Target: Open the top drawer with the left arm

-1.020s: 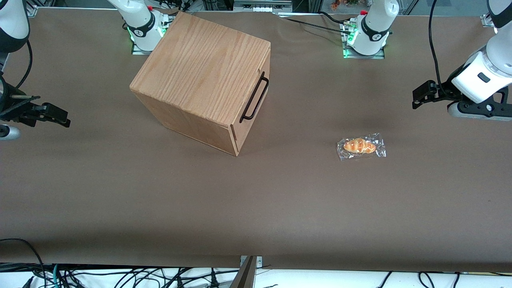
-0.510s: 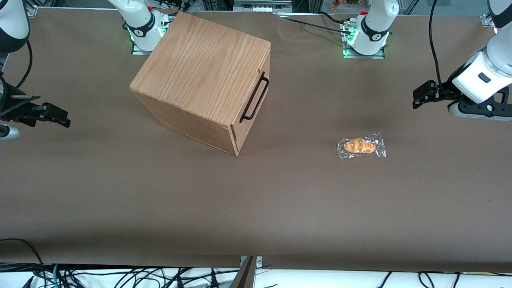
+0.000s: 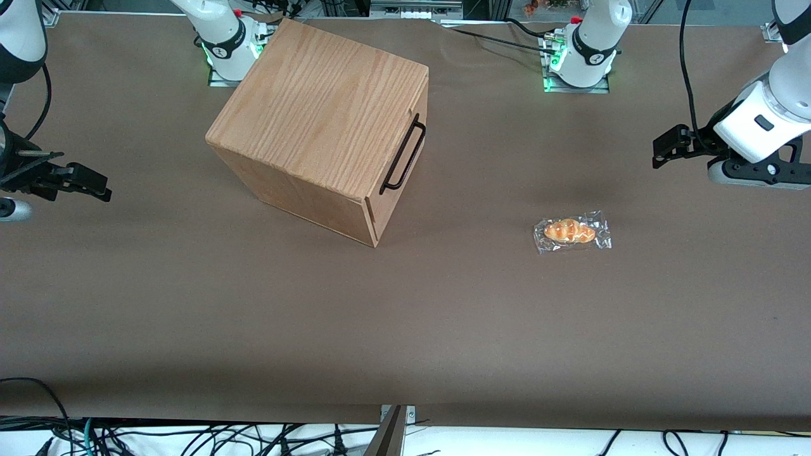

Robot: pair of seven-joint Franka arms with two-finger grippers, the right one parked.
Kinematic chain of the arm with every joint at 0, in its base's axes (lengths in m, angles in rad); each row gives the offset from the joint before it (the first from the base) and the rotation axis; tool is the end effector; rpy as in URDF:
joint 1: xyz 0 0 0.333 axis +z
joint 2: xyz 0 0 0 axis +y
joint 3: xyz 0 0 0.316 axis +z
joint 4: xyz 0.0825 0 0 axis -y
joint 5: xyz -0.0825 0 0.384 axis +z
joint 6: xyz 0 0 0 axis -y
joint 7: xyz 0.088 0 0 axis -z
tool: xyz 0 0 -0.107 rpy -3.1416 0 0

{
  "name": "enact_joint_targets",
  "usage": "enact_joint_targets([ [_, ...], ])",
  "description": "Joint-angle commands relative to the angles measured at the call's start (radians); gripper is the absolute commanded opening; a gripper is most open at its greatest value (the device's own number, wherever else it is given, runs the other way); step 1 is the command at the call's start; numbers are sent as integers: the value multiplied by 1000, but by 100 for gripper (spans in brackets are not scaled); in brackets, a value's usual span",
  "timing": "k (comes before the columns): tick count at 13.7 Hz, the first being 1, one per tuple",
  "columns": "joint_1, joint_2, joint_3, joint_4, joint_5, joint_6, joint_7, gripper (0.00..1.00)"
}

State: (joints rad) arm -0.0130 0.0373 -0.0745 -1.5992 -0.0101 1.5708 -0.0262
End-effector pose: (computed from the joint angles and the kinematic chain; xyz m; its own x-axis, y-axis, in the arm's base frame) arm 0.5614 -0.0496 0.5903 0.9959 -0.0612 -0.0659 -0.0606 -0.9981 0.0111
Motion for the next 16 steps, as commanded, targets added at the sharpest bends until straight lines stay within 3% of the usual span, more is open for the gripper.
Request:
enact_joint_targets([
  [1, -2, -22, -1, -19, -11, -5, -4, 100],
  [12, -2, -23, -4, -16, -11, -6, -4, 100],
  [14, -4, -22, -7, -16, -25, -14, 2, 100],
  [16, -12, -14, -69, -18, -74, -34, -9, 100],
])
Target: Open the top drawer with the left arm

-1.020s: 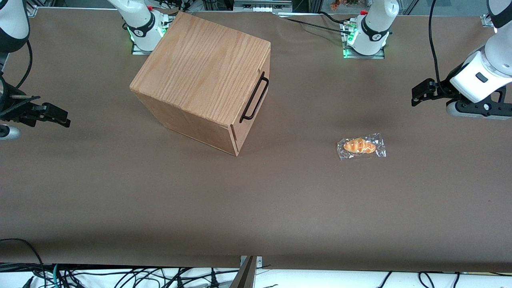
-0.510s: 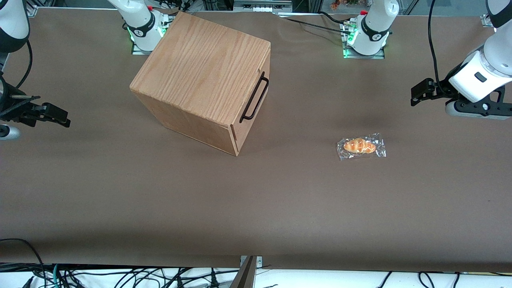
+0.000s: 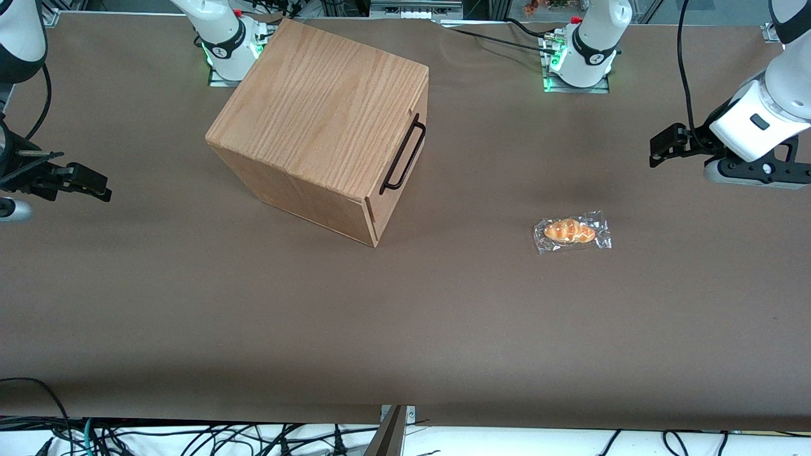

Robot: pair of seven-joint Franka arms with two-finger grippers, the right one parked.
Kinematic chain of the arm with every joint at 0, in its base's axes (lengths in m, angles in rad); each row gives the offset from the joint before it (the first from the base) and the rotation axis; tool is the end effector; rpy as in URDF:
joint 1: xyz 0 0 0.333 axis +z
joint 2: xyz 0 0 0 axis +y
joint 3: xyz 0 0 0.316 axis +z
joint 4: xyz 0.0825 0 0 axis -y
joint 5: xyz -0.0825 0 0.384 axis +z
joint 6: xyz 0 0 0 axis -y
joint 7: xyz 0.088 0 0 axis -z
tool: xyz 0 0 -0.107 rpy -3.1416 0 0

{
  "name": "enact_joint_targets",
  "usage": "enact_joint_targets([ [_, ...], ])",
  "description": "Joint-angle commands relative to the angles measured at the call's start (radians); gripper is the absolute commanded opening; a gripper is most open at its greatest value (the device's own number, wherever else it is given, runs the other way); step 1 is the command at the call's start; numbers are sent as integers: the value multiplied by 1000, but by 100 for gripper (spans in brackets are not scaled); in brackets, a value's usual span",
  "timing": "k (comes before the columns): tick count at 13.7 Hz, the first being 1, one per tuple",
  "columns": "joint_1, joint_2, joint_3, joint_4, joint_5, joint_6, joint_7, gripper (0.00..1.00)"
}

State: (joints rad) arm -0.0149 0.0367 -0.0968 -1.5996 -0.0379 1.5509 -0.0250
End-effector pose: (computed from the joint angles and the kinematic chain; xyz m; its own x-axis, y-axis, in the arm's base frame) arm 0.5573 -0.0657 0.5890 0.9925 -0.0872 -0.0861 -0.0841 -0.9957 0.0392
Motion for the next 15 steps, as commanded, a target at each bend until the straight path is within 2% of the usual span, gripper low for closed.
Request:
enact_joint_targets([
  [1, -10, 1, -72, -19, -71, -12, -27, 100],
  [5, -29, 54, -167, -17, -230, 46, -102, 100],
  [7, -48, 83, -219, -20, -279, 124, -133, 100],
  [9, -63, 112, -291, -29, -281, 230, -173, 100],
  [12, -120, 169, -349, -39, -270, 357, -301, 100],
  [15, -172, 198, -368, -115, -260, 506, -328, 100],
])
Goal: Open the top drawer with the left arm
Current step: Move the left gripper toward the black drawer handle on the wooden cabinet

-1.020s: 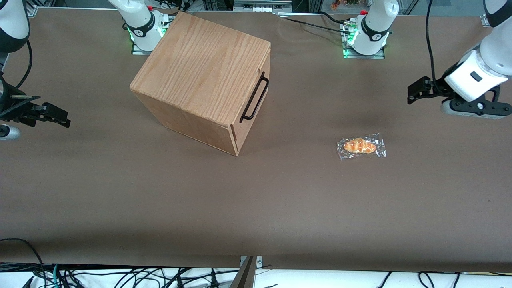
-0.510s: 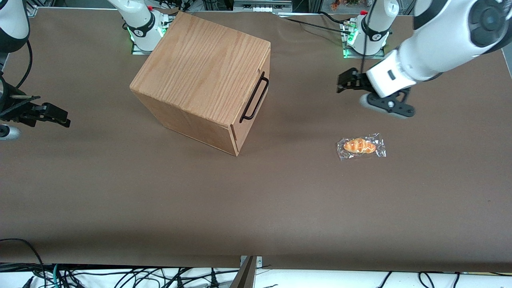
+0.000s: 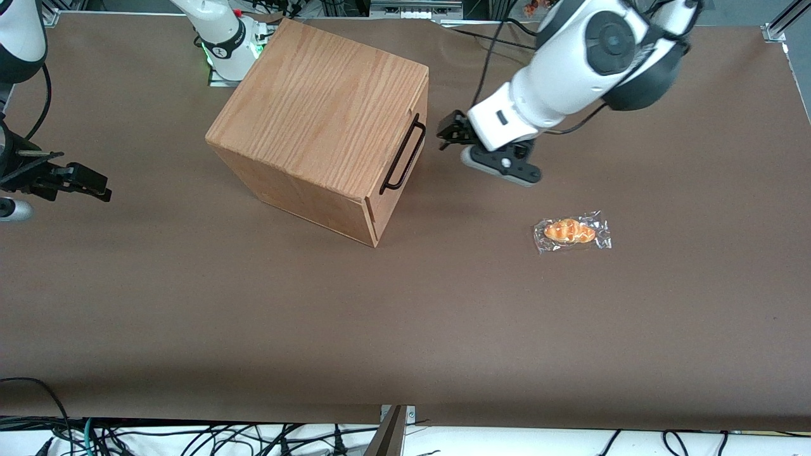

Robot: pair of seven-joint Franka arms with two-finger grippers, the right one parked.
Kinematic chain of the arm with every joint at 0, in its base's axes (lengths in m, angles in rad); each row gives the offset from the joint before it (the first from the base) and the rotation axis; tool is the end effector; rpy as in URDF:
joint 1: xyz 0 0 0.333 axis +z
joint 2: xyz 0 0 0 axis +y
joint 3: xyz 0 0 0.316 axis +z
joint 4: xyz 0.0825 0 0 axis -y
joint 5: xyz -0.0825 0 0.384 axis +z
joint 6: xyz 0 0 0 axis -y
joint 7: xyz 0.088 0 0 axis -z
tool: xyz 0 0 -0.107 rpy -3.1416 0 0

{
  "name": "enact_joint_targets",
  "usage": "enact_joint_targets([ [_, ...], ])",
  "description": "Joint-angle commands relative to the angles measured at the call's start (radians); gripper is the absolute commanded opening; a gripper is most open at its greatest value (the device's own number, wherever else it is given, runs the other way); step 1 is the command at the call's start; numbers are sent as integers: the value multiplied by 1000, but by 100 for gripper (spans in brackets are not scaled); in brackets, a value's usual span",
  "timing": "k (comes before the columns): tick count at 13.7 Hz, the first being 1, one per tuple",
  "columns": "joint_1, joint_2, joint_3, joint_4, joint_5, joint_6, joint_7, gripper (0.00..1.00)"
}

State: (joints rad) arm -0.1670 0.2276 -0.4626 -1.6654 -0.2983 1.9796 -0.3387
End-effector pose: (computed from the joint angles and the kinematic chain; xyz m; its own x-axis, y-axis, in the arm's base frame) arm 0.5169 -0.3708 0.4984 0.9827 -0.1785 -0.0488 -0.1469 -0.9128 0.3811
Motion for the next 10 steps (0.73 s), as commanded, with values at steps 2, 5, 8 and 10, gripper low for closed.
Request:
enact_joint_targets([
  [2, -49, 19, -8, -94, 54, 160, -16, 100],
  [5, -87, 55, -10, -100, 62, 203, -16, 100],
  [8, -103, 62, -11, -143, 140, 238, -17, 100],
  [10, -104, 73, -11, -157, 145, 261, -17, 100],
])
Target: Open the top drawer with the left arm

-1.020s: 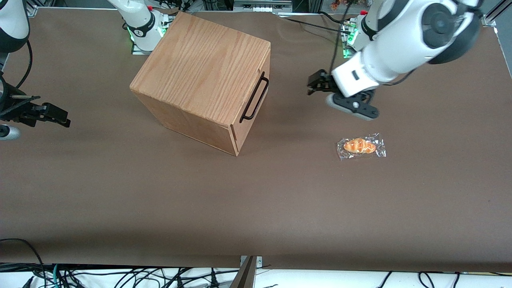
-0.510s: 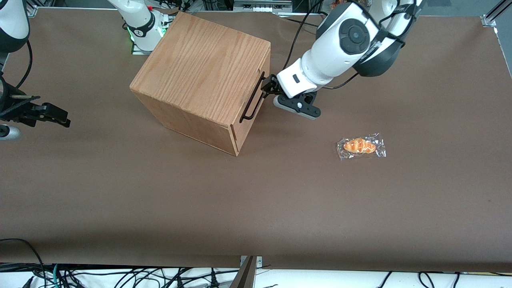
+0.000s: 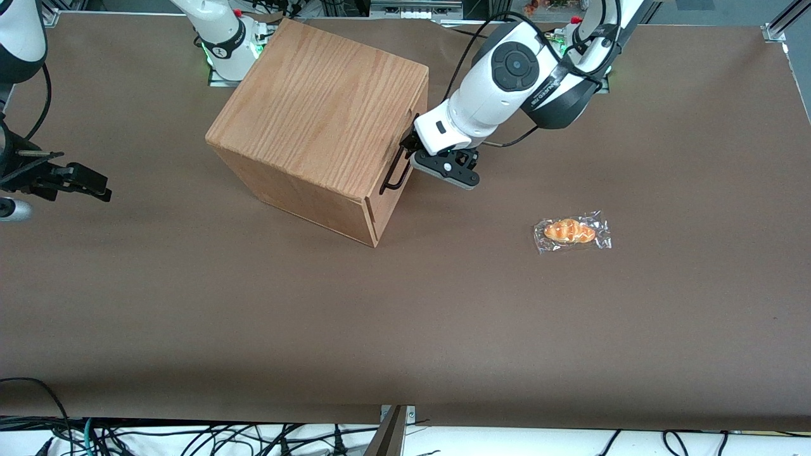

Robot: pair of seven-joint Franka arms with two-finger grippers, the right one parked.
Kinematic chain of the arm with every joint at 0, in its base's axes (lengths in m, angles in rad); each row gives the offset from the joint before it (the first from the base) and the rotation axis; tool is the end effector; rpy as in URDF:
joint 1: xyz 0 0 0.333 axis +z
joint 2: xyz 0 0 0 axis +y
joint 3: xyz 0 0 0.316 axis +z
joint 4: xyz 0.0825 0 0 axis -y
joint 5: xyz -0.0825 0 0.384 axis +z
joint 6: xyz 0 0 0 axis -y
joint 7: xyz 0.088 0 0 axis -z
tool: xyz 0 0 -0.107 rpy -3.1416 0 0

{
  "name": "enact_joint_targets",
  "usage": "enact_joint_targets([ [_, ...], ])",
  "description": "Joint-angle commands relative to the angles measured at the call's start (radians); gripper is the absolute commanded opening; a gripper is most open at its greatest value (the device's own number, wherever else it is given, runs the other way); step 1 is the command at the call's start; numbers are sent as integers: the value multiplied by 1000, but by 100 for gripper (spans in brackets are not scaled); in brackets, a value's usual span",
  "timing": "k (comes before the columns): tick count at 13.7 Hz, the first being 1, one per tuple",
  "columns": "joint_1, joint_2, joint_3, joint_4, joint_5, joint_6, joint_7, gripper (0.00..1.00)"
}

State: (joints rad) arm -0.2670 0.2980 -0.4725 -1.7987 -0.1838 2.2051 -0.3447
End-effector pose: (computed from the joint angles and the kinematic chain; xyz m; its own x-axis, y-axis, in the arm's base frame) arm 0.4853 -0.4209 0.4132 0.9646 -0.2634 0.0096 -0.2531 -0.9156 0.3124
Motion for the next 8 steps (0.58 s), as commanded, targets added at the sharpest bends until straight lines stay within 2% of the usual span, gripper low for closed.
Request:
enact_joint_targets([
  [1, -12, 4, -3, -24, 30, 42, -11, 100],
  [8, -26, 16, -1, -34, 35, 47, -11, 100],
])
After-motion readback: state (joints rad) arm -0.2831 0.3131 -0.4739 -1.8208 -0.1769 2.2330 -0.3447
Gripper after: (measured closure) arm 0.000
